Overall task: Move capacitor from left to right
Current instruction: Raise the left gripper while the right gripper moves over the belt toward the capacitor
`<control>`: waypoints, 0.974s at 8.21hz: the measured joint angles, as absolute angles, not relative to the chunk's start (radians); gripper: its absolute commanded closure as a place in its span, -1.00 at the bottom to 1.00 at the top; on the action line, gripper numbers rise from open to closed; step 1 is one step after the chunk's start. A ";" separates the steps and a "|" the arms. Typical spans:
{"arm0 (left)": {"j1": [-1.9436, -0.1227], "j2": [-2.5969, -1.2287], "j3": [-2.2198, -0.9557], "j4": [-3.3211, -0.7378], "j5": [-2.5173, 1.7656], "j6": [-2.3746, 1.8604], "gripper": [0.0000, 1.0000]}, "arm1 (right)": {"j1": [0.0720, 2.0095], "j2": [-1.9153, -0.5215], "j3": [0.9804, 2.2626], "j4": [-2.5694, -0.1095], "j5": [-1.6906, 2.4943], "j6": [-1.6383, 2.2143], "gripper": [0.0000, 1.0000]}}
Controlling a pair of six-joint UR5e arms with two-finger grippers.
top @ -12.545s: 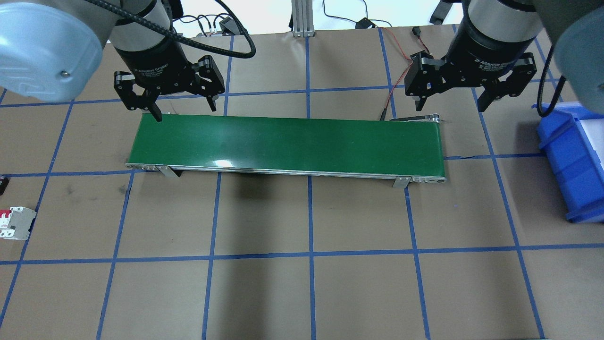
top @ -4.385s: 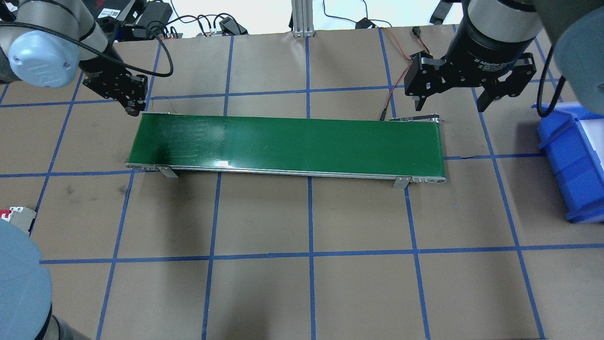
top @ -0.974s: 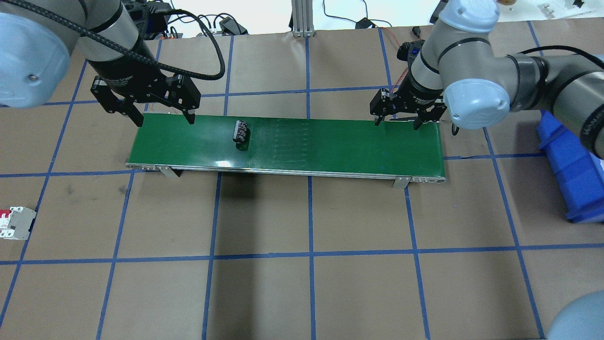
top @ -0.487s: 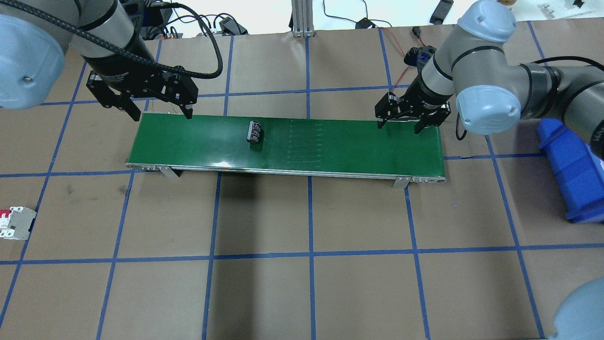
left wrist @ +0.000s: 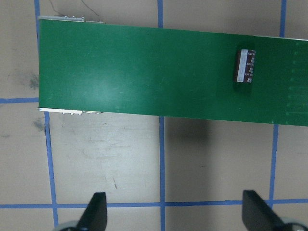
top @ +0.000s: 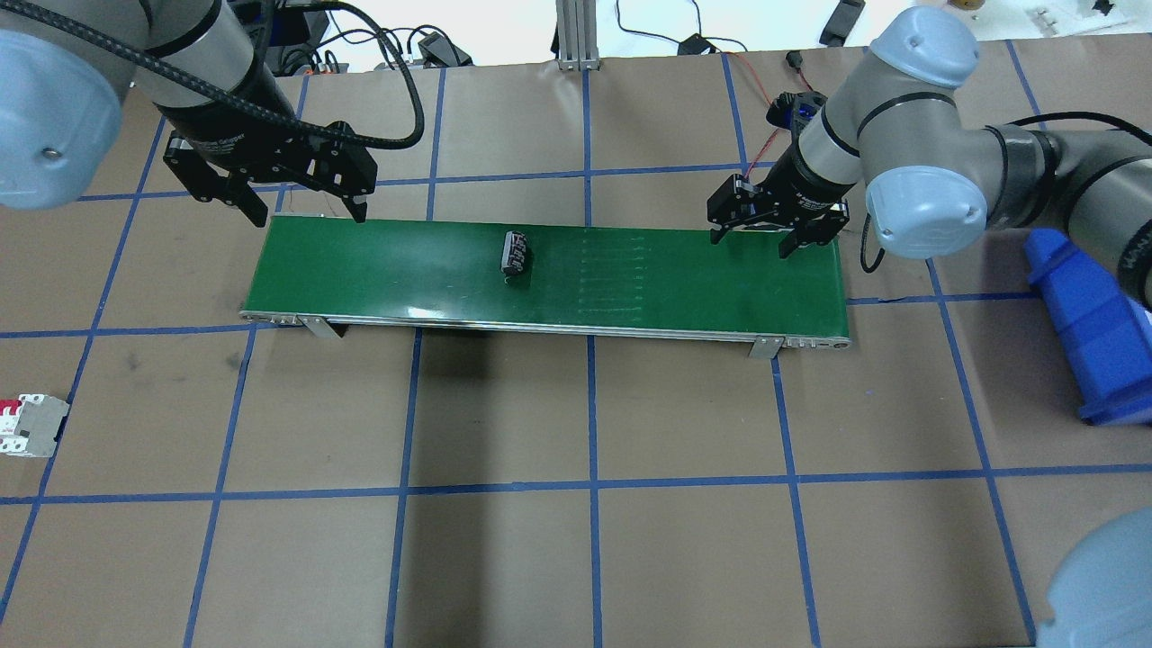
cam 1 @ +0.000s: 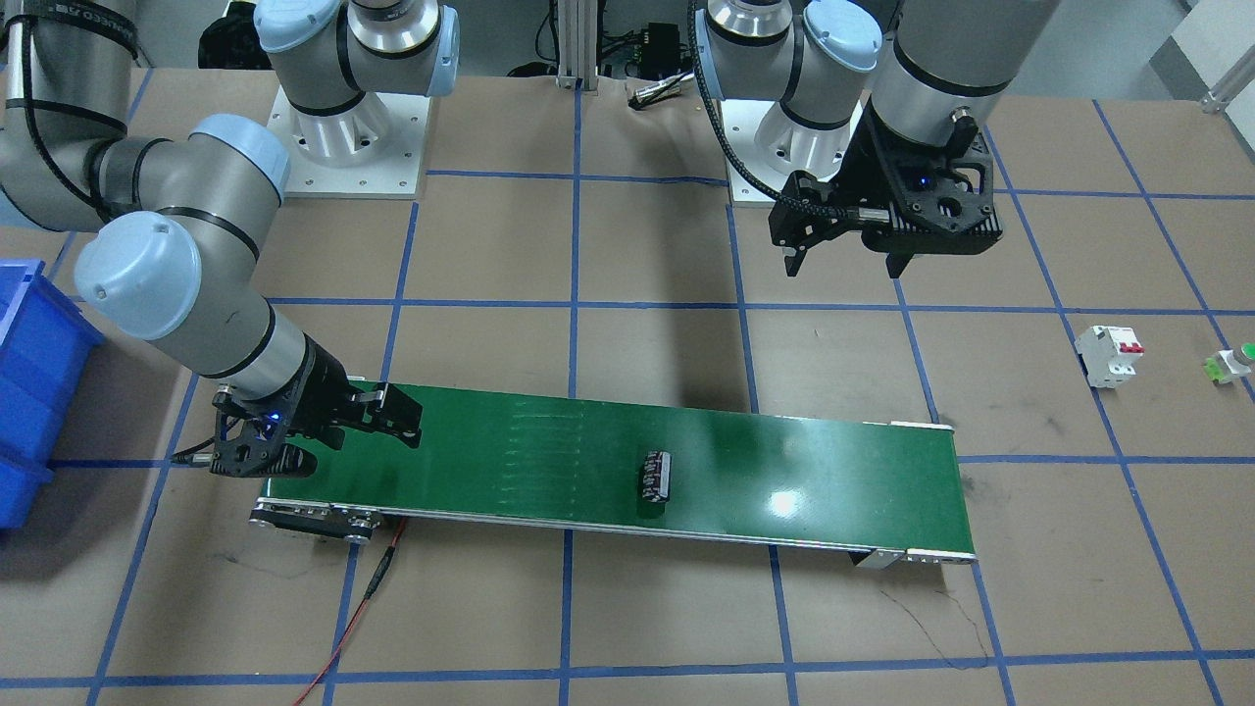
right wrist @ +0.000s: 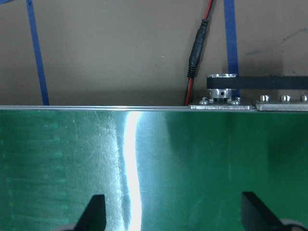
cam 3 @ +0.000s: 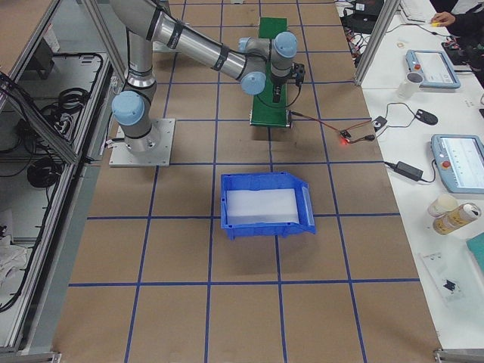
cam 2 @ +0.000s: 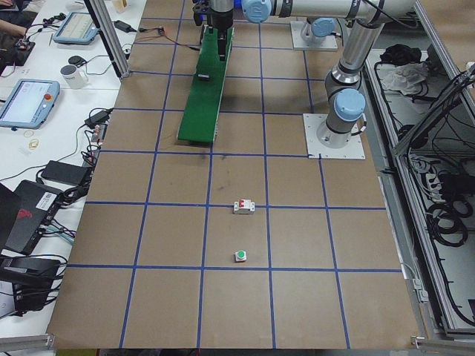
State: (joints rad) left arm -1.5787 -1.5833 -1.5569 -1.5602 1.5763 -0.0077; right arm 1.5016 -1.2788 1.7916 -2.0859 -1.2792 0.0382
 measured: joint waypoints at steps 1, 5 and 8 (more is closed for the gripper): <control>-1.579 -1.583 -1.557 -1.559 1.576 -0.008 -1.00 | 1.502 -1.270 1.792 -2.087 -1.278 0.040 -1.00; -1.578 -1.583 -1.557 -1.558 1.572 -0.008 -1.00 | 1.502 -1.238 1.798 -2.125 -1.279 -0.013 -1.00; -1.578 -1.584 -1.558 -1.558 1.571 -0.008 -1.00 | 1.502 -1.239 1.809 -2.128 -1.278 -0.043 -1.00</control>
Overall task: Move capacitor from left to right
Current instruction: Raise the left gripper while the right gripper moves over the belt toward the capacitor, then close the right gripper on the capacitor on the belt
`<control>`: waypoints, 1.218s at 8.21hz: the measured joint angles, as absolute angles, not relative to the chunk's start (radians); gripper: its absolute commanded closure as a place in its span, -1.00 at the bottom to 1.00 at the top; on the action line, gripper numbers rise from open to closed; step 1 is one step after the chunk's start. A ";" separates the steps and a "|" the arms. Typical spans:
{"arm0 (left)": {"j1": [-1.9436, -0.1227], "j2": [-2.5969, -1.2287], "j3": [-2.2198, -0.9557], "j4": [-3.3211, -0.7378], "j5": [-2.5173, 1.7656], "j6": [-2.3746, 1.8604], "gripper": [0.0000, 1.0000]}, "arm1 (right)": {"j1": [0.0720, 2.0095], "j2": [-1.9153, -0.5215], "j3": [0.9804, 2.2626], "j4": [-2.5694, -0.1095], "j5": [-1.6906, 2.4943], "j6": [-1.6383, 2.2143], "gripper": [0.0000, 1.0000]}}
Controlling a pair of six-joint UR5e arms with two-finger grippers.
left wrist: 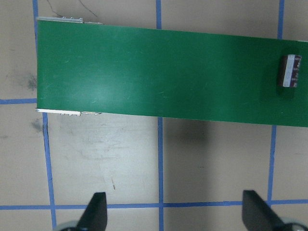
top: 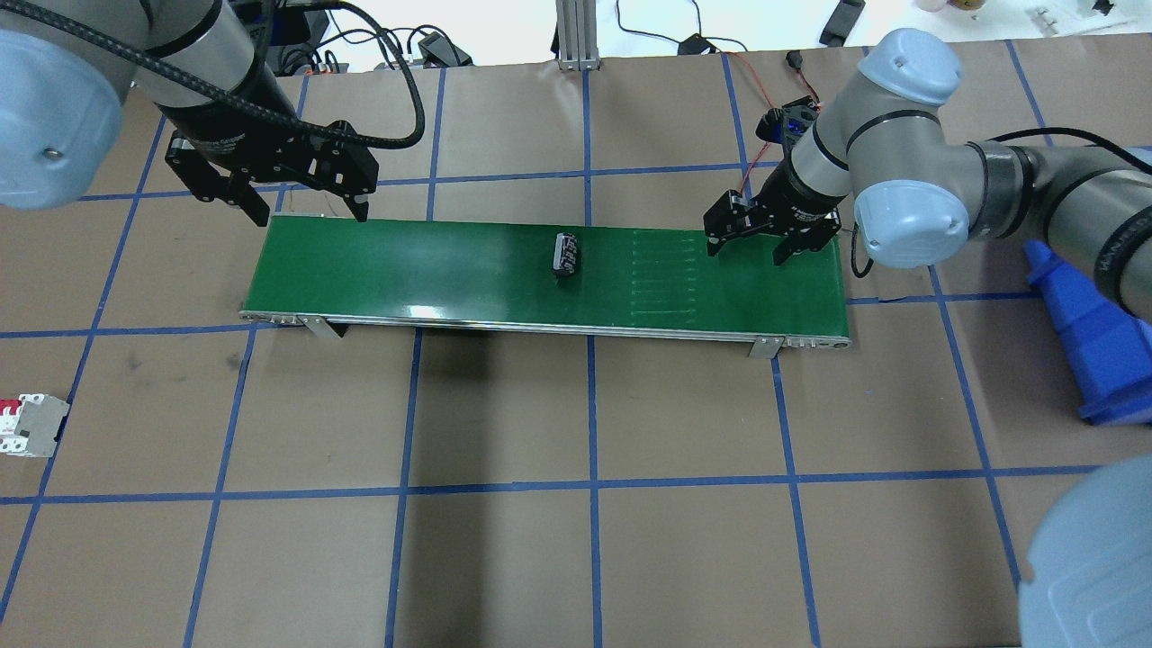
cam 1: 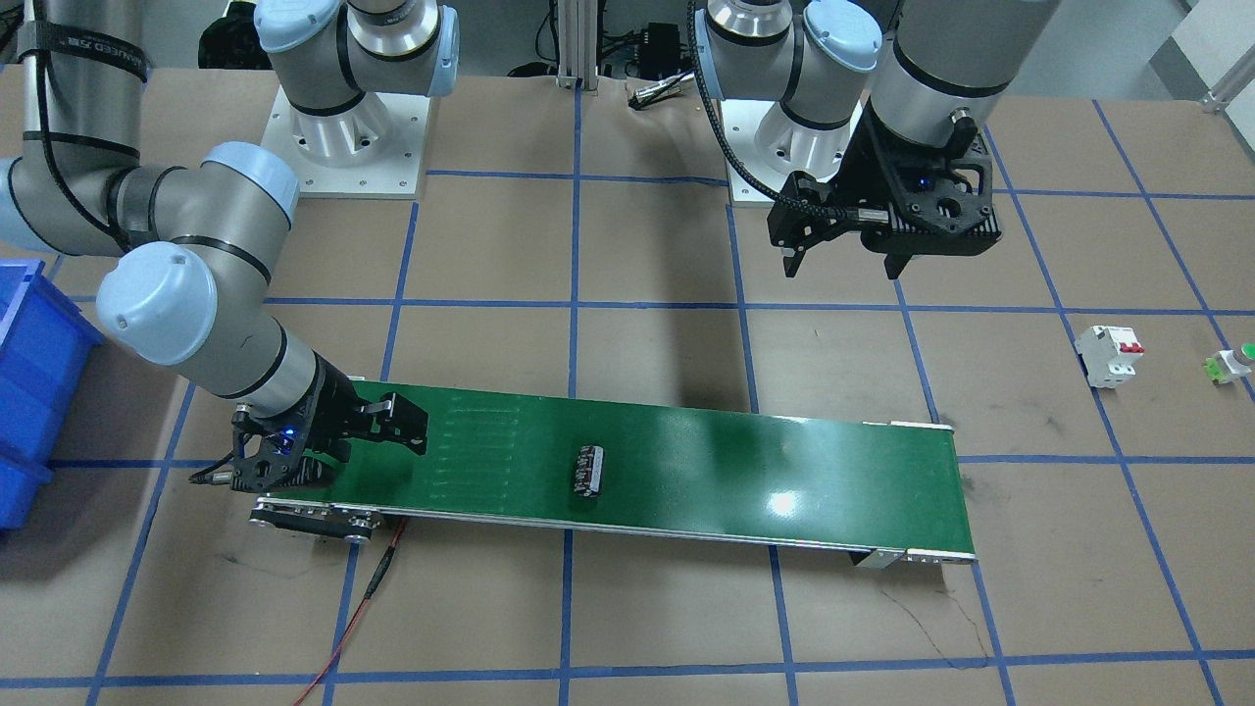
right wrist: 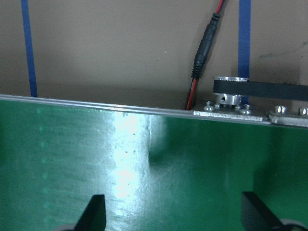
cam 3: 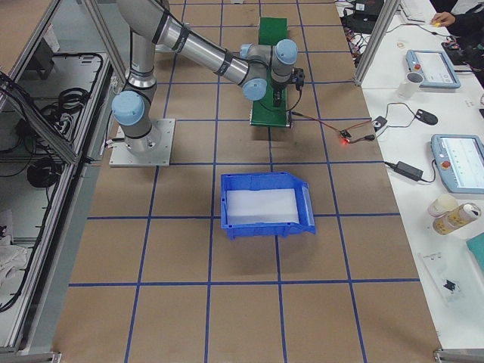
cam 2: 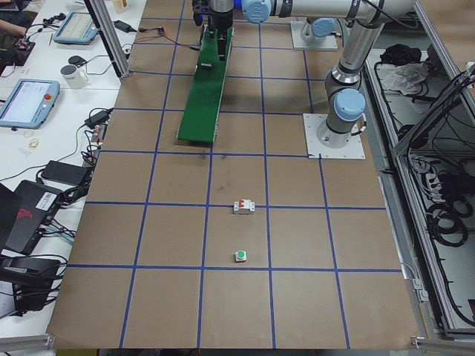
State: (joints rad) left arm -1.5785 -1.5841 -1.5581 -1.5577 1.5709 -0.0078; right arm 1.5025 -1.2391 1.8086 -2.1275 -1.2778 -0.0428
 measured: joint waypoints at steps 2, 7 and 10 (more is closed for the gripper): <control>-1.578 -1.584 -1.558 -1.558 1.571 -0.007 -1.00 | 1.504 -1.241 1.810 -2.129 -1.276 -0.043 -1.00; -1.578 -1.585 -1.559 -1.558 1.572 -0.006 -1.00 | 1.548 -1.245 1.804 -2.169 -1.278 -0.003 -0.86; -1.578 -1.585 -1.559 -1.559 1.572 -0.006 -1.00 | 1.574 -1.245 1.803 -2.173 -1.286 0.075 -0.95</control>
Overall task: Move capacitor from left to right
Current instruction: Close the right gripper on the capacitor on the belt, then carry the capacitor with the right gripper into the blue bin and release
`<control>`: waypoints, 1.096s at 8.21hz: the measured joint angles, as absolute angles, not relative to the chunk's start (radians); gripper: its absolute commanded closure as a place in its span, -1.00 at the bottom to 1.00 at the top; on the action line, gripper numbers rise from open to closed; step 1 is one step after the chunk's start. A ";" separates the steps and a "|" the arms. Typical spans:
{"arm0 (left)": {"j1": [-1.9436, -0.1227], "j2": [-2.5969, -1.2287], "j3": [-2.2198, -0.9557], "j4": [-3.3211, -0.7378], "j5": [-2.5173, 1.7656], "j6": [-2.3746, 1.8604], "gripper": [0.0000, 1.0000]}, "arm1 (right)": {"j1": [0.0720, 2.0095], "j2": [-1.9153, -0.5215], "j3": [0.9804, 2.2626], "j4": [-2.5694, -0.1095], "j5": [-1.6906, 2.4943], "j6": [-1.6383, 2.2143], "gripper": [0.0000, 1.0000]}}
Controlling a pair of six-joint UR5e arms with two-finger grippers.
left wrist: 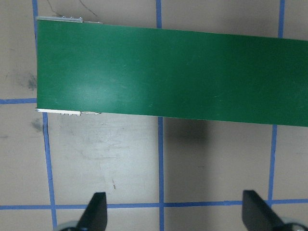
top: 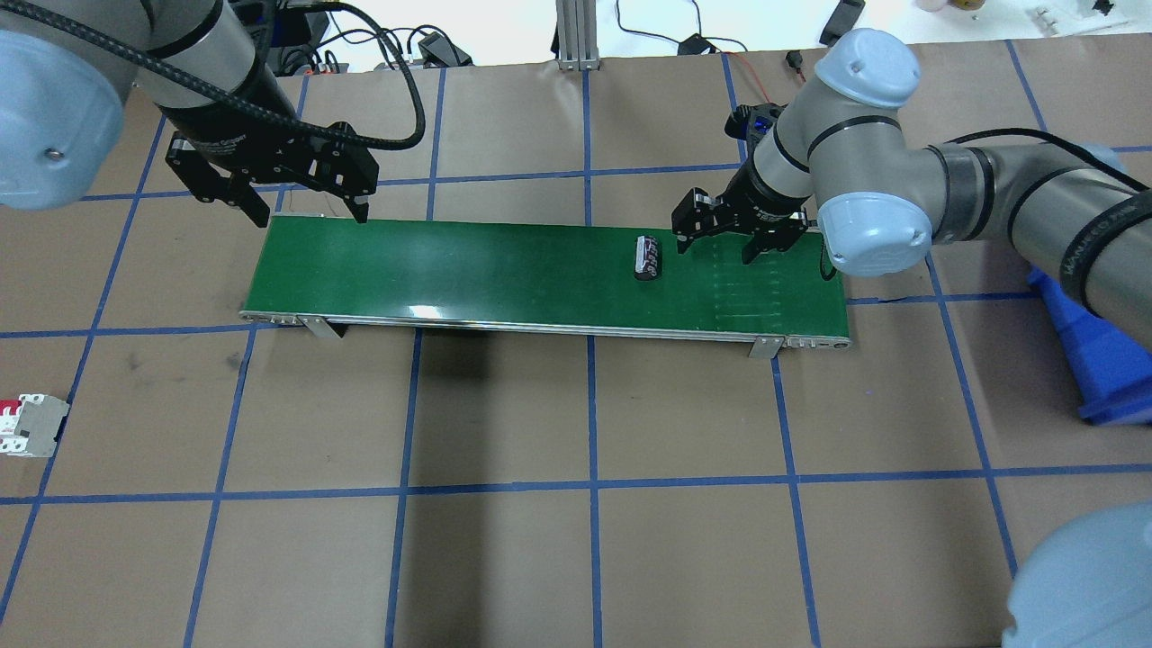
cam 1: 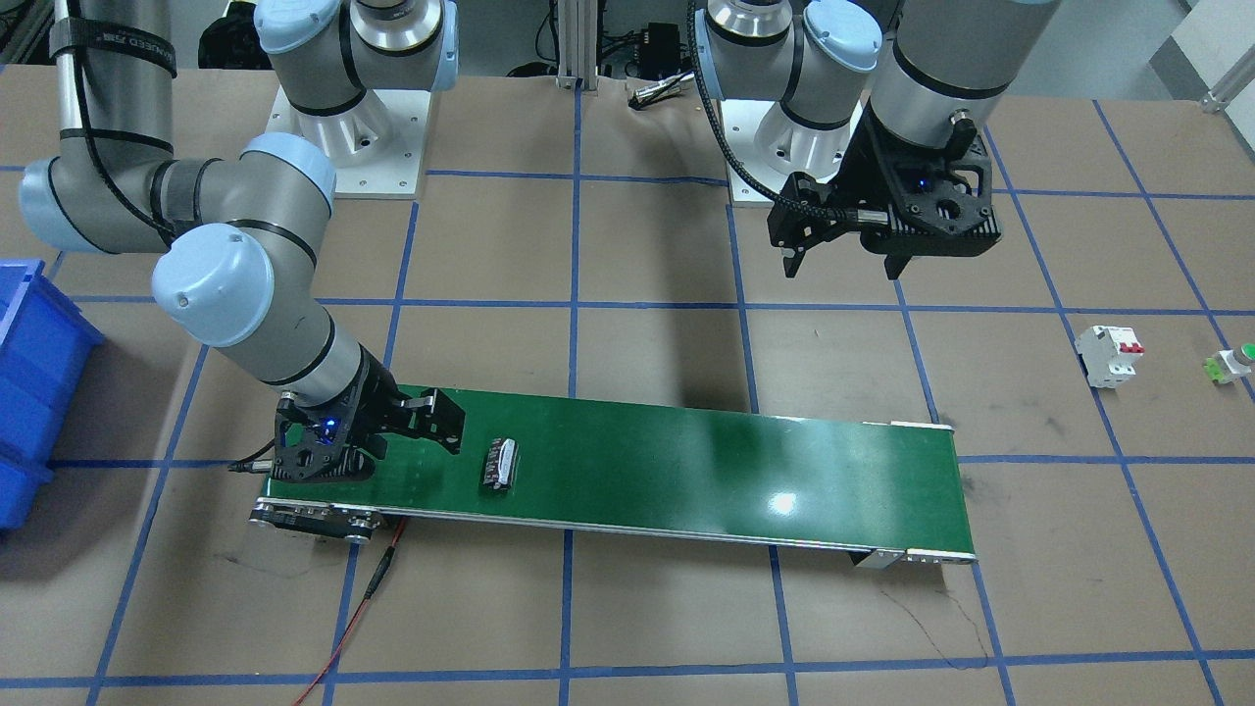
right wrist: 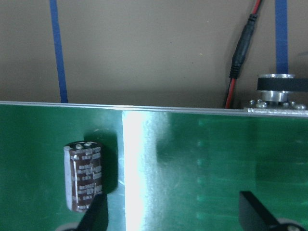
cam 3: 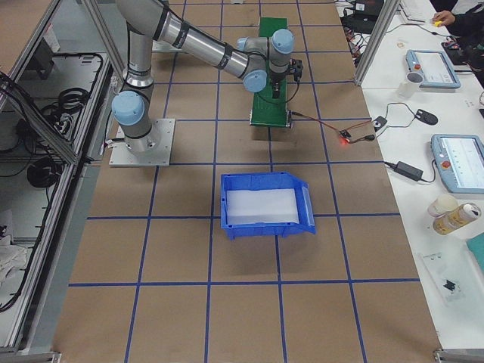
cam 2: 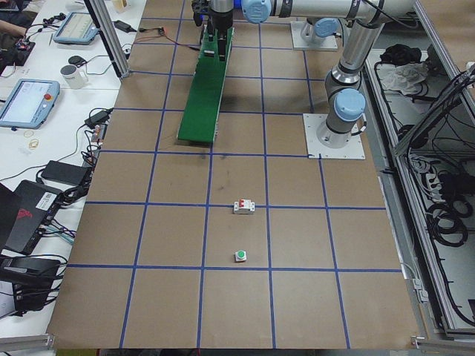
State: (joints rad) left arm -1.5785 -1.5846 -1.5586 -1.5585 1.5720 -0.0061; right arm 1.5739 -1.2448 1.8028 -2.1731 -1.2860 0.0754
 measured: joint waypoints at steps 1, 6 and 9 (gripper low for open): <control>-1.578 -1.585 -1.559 -1.559 1.572 -0.006 -1.00 | 1.582 -1.245 1.800 -2.173 -1.287 0.110 -0.95; -1.578 -1.585 -1.560 -1.559 1.572 -0.005 -1.00 | 1.595 -1.240 1.794 -2.172 -1.359 0.147 -1.00; -1.578 -1.585 -1.561 -1.559 1.572 -0.005 -1.00 | 1.595 -1.237 1.794 -2.171 -1.390 0.140 -0.58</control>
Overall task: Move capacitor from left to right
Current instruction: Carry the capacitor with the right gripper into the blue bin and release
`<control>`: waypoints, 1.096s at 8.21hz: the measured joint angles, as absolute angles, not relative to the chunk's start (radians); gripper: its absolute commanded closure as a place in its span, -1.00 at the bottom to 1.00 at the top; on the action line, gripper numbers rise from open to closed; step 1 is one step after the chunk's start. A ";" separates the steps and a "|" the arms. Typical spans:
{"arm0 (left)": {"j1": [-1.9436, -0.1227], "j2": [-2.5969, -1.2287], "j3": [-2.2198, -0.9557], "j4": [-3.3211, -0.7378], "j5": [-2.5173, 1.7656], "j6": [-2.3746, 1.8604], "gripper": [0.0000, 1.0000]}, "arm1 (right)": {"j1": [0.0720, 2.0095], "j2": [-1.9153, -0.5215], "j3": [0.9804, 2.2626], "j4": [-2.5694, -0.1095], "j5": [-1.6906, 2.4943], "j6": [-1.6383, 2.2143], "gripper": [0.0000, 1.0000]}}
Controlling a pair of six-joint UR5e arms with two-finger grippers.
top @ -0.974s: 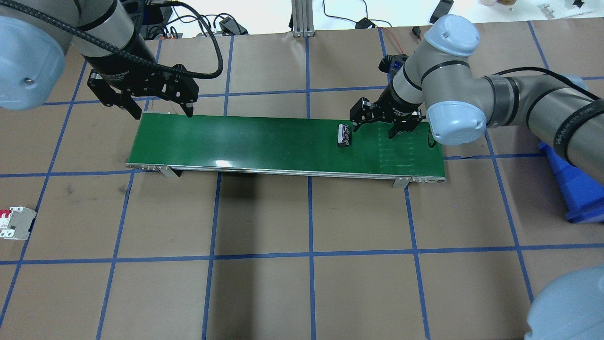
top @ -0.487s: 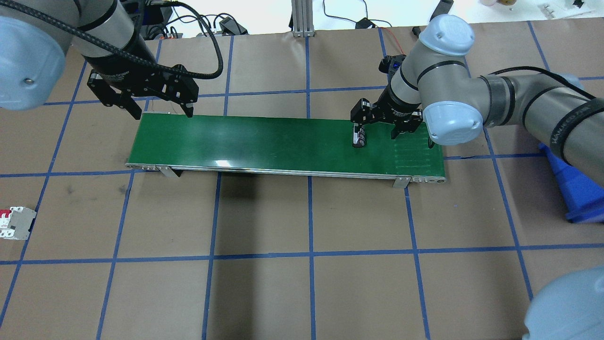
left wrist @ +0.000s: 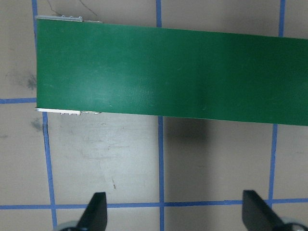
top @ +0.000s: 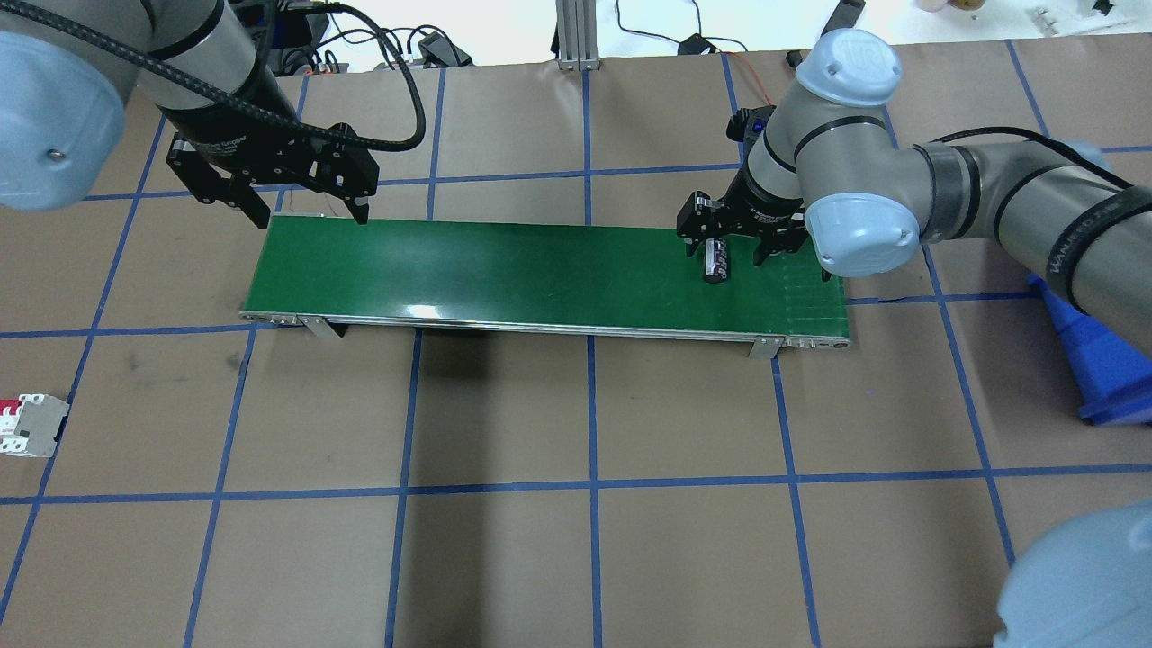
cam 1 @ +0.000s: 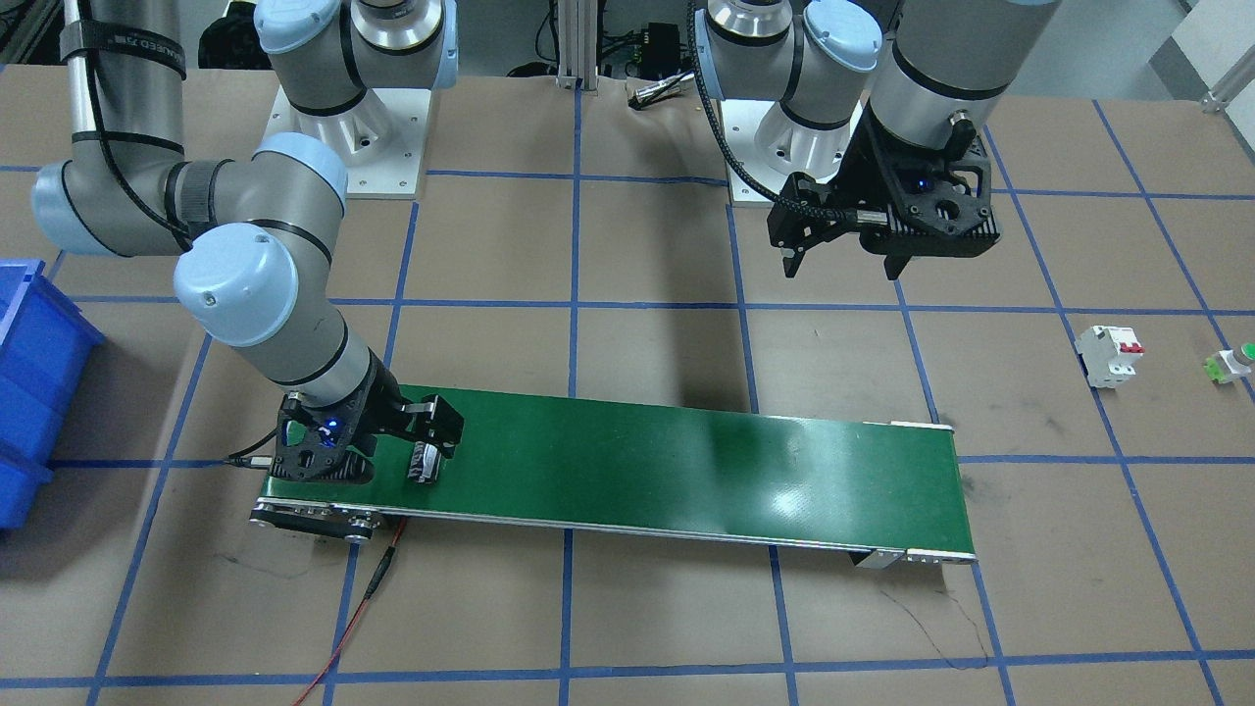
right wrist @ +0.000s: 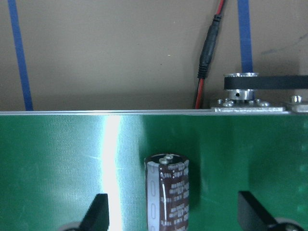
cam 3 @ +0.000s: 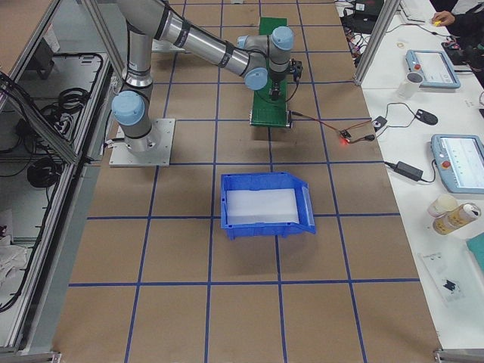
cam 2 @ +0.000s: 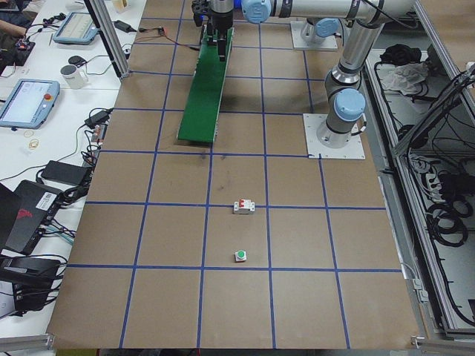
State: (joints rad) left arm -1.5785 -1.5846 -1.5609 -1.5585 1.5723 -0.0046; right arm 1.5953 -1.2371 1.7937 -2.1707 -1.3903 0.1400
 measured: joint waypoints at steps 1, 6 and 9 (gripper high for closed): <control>-1.578 -1.585 -1.561 -1.559 1.572 -0.005 -1.00 | 1.595 -1.236 1.794 -2.169 -1.413 0.136 -0.13; -1.579 -1.585 -1.563 -1.559 1.572 -0.005 -1.00 | 1.593 -1.231 1.799 -2.133 -1.543 0.139 1.00; -1.578 -1.585 -1.564 -1.558 1.572 -0.005 -1.00 | 1.499 -1.280 1.759 -2.031 -1.612 0.029 1.00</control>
State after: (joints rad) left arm -1.5785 -1.5846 -1.5644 -1.5580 1.5723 -0.0046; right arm 1.4992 -1.2803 1.7592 -2.0309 -1.6124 0.0295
